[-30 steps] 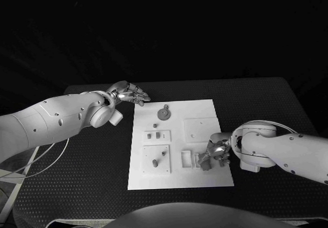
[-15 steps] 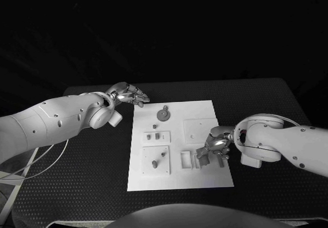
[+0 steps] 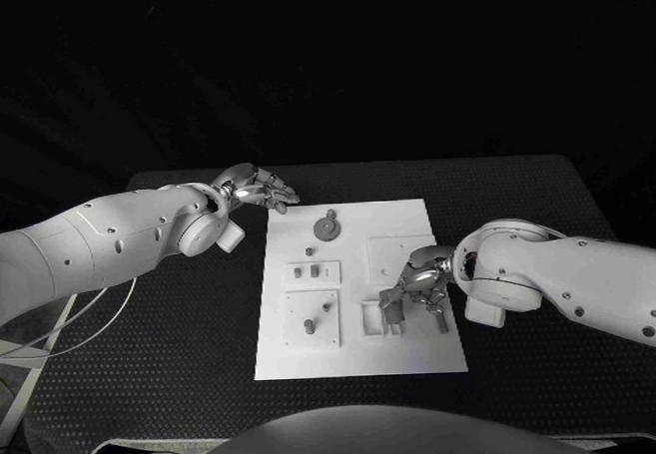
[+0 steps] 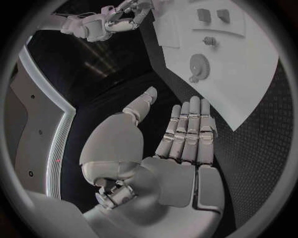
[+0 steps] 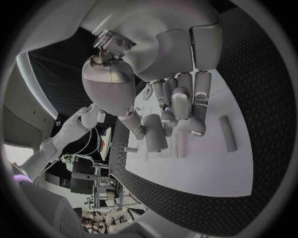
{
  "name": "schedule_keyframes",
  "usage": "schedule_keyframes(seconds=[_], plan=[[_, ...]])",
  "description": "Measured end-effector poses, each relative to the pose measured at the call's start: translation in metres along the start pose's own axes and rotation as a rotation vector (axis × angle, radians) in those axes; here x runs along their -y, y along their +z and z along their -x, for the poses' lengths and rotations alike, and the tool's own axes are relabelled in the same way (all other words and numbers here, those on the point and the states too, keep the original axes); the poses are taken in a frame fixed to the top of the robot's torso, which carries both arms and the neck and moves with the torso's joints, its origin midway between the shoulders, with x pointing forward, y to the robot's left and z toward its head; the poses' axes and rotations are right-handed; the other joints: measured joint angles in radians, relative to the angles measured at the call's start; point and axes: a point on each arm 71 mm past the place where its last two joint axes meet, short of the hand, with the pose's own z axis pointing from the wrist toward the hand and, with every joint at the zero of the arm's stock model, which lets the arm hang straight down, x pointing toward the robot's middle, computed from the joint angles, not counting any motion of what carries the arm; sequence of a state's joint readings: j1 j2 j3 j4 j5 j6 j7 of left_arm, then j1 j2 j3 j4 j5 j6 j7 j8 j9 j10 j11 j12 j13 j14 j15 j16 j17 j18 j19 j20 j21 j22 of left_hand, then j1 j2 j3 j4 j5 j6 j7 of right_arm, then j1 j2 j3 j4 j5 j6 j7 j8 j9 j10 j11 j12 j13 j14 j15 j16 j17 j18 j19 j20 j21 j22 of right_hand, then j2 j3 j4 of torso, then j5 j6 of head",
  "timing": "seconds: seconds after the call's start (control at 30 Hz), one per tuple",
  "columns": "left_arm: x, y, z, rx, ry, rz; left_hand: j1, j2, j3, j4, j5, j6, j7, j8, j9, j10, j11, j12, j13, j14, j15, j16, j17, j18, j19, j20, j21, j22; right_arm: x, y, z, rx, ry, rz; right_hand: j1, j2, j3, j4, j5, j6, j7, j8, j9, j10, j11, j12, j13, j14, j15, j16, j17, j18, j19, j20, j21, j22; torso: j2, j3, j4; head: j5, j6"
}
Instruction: Assemble the parts on the task board
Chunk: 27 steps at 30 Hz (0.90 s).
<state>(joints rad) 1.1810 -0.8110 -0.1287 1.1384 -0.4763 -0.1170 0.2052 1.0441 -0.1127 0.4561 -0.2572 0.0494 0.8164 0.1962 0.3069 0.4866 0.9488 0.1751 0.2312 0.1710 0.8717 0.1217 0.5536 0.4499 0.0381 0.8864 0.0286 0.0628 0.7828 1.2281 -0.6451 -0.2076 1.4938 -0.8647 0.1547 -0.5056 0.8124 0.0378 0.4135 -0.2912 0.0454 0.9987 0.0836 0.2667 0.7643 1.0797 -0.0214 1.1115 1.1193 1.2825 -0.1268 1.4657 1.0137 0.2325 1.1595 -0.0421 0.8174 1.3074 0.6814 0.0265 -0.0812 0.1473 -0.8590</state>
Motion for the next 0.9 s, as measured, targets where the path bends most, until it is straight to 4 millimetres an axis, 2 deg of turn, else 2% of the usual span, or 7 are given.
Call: schedule_keyframes(seconds=[0.43, 0.9], plan=[[0.0, 0.0, 0.0, -0.001, 0.0, 0.0, -0.004, -0.004, 0.0, 0.0, 0.0, 0.0, 0.0, 0.0, -0.001, 0.0, 0.0, 0.0, 0.0, 0.0, 0.0, 0.0, 0.002, 0.0, 0.0, 0.0, 0.0, -0.001, 0.002, 0.013, -0.005, -0.034, 0.02, -0.035, 0.0, 0.001, -0.01, 0.004, 0.0, 0.0, 0.0, -0.009, 0.0, 0.0, 0.0, 0.0, -0.005, 0.0, 0.0, 0.0, -0.005, 0.0, -0.003, 0.004, 0.0, 0.0, 0.0, 0.0008, 0.0006, 0.002, -0.005], [0.0, 0.0, -0.001, -0.003, -0.001, -0.001, -0.004, -0.004, 0.0, 0.0, 0.0, 0.0, 0.0, 0.0, -0.001, 0.0, 0.0, 0.0, -0.001, 0.0, 0.0, 0.0, 0.003, 0.0, 0.0, 0.0, 0.0, -0.001, -0.002, 0.017, -0.012, -0.054, 0.015, -0.035, -0.015, 0.015, -0.014, 0.006, -0.003, 0.004, -0.003, -0.017, 0.0, 0.0, 0.0, 0.0, -0.01, -0.006, -0.002, 0.0, -0.01, 0.0, -0.002, 0.005, 0.0, 0.0, 0.0, 0.0009, 0.0004, 0.006, -0.011]])
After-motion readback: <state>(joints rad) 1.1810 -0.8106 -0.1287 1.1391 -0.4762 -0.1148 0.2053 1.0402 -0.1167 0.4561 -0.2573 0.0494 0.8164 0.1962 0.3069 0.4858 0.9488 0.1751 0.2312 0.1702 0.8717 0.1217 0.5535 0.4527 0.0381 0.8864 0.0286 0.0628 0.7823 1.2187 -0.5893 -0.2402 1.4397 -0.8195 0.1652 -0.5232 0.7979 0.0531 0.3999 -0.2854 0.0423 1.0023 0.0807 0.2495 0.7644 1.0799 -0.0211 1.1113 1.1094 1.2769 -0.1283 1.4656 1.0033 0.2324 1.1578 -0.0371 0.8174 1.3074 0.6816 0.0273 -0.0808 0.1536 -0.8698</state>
